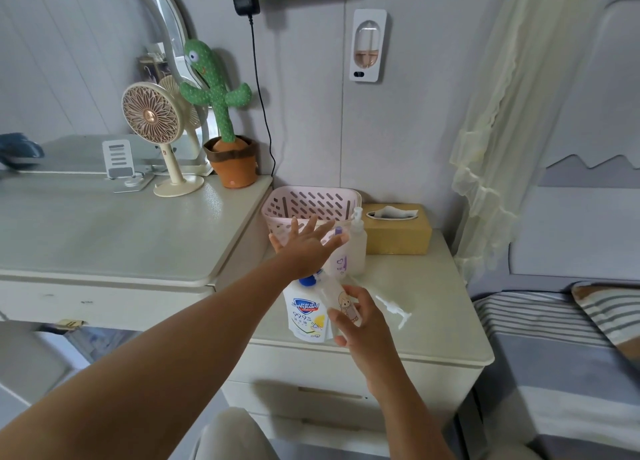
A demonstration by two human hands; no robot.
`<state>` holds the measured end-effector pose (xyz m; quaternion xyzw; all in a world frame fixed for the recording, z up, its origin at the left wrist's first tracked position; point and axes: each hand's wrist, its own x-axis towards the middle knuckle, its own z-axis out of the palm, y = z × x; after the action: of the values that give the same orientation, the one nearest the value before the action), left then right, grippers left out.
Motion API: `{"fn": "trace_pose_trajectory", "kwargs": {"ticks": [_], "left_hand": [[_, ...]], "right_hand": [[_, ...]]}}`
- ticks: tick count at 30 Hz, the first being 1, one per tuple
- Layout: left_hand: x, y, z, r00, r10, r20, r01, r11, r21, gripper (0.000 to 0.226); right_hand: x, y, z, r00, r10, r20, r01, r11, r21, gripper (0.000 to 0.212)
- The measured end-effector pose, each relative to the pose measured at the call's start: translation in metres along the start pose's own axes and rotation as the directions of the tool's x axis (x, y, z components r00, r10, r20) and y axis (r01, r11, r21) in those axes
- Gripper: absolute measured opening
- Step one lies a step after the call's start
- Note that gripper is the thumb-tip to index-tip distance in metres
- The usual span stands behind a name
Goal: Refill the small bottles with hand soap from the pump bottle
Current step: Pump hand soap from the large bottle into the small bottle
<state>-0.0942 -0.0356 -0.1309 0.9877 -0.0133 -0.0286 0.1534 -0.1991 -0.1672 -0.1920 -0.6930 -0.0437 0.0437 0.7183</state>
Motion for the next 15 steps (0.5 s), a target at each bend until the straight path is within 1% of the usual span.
{"fn": "trace_pose_trajectory", "kwargs": {"ticks": [9,11,15], "left_hand": [[-0.003,0.004,-0.007,0.999,0.021,-0.043,-0.021,1.0,0.003,0.063],[-0.002,0.001,-0.003,0.999,0.011,-0.04,-0.011,1.0,-0.012,0.062],[0.0,-0.001,0.003,1.0,0.009,-0.016,-0.008,1.0,0.02,0.063]], "right_hand": [[0.0,-0.004,-0.003,1.0,-0.023,0.015,0.023,1.0,-0.012,0.033],[0.0,-0.002,-0.002,1.0,-0.012,0.015,0.012,1.0,0.0,0.033],[0.0,0.001,0.0,1.0,0.011,0.005,-0.011,1.0,0.003,0.033]]}}
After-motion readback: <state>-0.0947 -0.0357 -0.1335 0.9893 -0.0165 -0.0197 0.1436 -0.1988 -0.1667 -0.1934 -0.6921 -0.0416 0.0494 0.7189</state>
